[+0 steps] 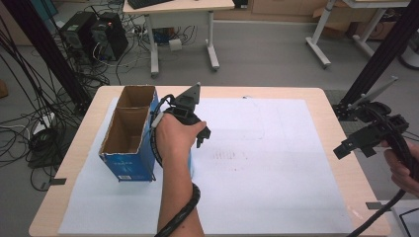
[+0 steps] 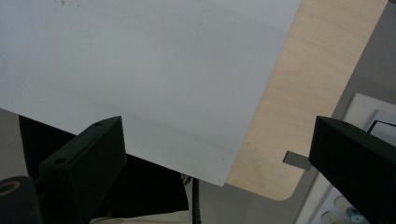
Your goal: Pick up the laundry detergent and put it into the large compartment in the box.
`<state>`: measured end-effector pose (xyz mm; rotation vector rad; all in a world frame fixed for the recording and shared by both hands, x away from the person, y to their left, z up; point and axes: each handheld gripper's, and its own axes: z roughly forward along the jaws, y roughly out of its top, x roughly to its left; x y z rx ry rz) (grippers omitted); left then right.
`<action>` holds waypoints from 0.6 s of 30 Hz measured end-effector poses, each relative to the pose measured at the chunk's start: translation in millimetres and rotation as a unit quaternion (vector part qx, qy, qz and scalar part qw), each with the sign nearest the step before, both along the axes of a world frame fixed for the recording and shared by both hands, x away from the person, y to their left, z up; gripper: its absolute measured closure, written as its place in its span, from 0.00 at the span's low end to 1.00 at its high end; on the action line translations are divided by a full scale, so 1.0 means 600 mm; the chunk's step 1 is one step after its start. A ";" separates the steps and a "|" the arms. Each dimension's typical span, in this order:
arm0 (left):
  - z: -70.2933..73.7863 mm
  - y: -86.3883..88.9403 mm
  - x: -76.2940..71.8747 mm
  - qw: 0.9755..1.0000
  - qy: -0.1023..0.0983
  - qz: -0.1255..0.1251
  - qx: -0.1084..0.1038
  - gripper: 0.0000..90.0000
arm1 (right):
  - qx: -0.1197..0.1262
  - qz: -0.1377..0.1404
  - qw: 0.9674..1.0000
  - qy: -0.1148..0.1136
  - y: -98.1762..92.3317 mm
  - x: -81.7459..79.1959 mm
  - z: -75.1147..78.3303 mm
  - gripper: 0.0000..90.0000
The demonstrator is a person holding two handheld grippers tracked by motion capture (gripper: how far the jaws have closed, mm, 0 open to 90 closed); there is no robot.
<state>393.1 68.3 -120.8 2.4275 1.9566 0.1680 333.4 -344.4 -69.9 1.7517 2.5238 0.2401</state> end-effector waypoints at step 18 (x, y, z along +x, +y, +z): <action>-0.013 -0.010 -0.003 1.000 -0.007 -0.001 0.015 0.37 | -0.003 0.004 1.000 0.001 0.004 0.005 -0.003 0.04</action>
